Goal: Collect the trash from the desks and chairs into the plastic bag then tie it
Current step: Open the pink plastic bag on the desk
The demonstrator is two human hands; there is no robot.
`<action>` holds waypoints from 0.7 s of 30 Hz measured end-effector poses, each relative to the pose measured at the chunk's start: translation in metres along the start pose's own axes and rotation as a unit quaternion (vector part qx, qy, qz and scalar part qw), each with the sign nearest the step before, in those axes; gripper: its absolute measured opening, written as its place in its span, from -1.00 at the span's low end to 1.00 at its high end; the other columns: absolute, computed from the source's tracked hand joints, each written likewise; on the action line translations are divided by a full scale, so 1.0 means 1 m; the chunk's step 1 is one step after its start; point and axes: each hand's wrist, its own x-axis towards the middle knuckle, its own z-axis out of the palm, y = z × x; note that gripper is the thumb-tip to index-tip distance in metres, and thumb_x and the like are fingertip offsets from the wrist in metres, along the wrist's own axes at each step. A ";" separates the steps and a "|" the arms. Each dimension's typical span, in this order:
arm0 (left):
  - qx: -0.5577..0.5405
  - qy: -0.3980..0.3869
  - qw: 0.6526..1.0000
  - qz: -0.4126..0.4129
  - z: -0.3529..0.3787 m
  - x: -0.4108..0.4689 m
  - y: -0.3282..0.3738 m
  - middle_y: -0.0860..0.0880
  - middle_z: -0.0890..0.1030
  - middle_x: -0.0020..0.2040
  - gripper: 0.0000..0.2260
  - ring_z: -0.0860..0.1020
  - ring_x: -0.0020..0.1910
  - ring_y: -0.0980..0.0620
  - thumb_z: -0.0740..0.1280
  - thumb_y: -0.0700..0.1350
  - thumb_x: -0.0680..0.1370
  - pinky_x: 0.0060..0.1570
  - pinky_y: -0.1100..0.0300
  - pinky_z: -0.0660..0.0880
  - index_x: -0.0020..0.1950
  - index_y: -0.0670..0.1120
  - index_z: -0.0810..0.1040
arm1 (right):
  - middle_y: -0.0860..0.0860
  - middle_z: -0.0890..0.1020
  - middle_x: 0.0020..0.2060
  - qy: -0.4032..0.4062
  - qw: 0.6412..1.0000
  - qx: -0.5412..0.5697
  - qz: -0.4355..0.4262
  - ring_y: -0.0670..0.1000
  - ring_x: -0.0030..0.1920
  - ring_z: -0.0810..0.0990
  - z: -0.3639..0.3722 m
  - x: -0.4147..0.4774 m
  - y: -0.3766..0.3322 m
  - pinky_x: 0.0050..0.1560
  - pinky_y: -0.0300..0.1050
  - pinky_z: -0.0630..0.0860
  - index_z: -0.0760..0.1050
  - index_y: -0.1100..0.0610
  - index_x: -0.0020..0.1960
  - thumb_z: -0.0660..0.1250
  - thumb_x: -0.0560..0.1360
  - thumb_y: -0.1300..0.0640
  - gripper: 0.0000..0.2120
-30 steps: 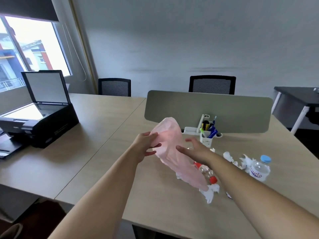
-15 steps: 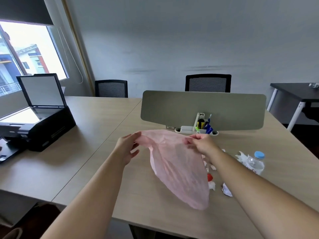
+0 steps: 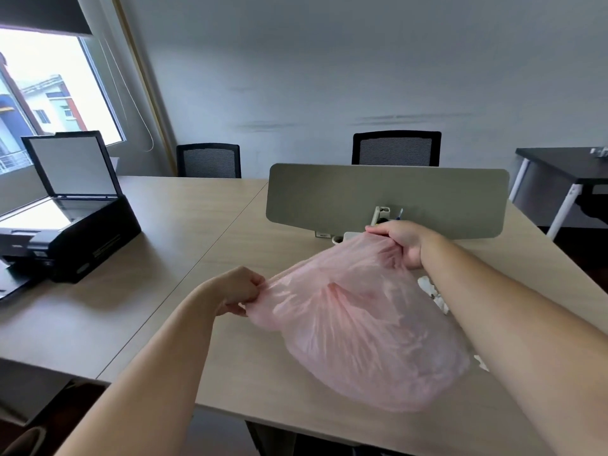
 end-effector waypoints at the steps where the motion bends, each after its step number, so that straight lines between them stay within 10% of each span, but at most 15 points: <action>1: -0.022 0.025 0.999 -0.005 -0.002 0.003 -0.004 -0.02 0.40 -0.44 -0.64 0.36 -0.46 0.05 0.05 -0.42 0.44 -0.45 0.26 0.46 -0.39 -0.09 0.49 | 0.04 0.57 -0.43 -0.015 1.000 0.006 0.008 0.00 -0.41 0.54 -0.004 0.000 0.000 -0.26 -0.16 0.48 0.55 0.16 -0.30 0.24 0.56 0.02 -0.67; 7: -0.392 0.015 0.917 -0.077 -0.018 0.012 -0.025 -0.12 0.57 -0.21 -0.84 0.56 -0.33 -0.04 0.19 -0.26 0.58 -0.38 0.15 0.60 -0.02 -0.21 0.57 | 0.13 0.69 -0.34 -0.046 0.997 0.047 0.034 0.06 -0.38 0.68 -0.011 0.004 0.020 -0.32 -0.11 0.63 0.55 0.22 -0.14 0.16 0.61 0.03 -0.67; 11: -0.090 0.271 0.958 0.004 -0.008 0.017 -0.018 -0.04 0.58 -0.06 -0.80 0.57 -0.16 -0.09 0.25 -0.27 0.41 -0.13 0.10 0.58 -0.03 -0.05 0.53 | 0.13 0.70 -0.29 -0.066 0.994 0.085 0.028 0.06 -0.33 0.69 -0.011 0.007 0.019 -0.27 -0.09 0.65 0.55 0.21 -0.08 0.19 0.60 0.01 -0.70; 13: 0.047 0.462 0.864 0.193 0.013 0.003 0.013 0.04 0.52 -0.02 -0.76 0.50 0.01 -0.06 0.26 -0.26 0.38 0.04 0.12 0.41 0.00 -0.04 0.51 | 0.11 0.69 -0.25 -0.085 0.993 0.080 0.018 0.04 -0.30 0.69 -0.008 0.007 0.013 -0.18 -0.09 0.63 0.57 0.21 -0.07 0.20 0.59 -0.01 -0.68; 16: 0.179 0.326 0.856 0.360 0.069 -0.018 0.067 0.10 0.51 0.10 -0.64 0.47 0.13 0.04 0.36 0.05 0.41 0.10 0.14 0.33 0.17 0.00 0.43 | 0.10 0.69 -0.25 -0.109 0.991 0.081 0.002 0.04 -0.27 0.68 -0.001 0.007 0.006 -0.06 -0.07 0.58 0.59 0.20 -0.10 0.20 0.58 -0.04 -0.65; 21: 0.372 0.285 0.854 0.228 0.091 0.007 0.070 -0.11 0.61 0.01 -0.75 0.58 -0.05 -0.20 0.20 -0.13 0.53 -0.22 0.13 0.35 0.21 -0.05 0.38 | 0.05 0.62 -0.26 -0.046 0.997 0.031 -0.050 0.03 -0.22 0.58 0.008 -0.005 -0.002 -0.12 -0.08 0.49 0.53 0.11 -0.06 0.21 0.52 -0.25 -0.59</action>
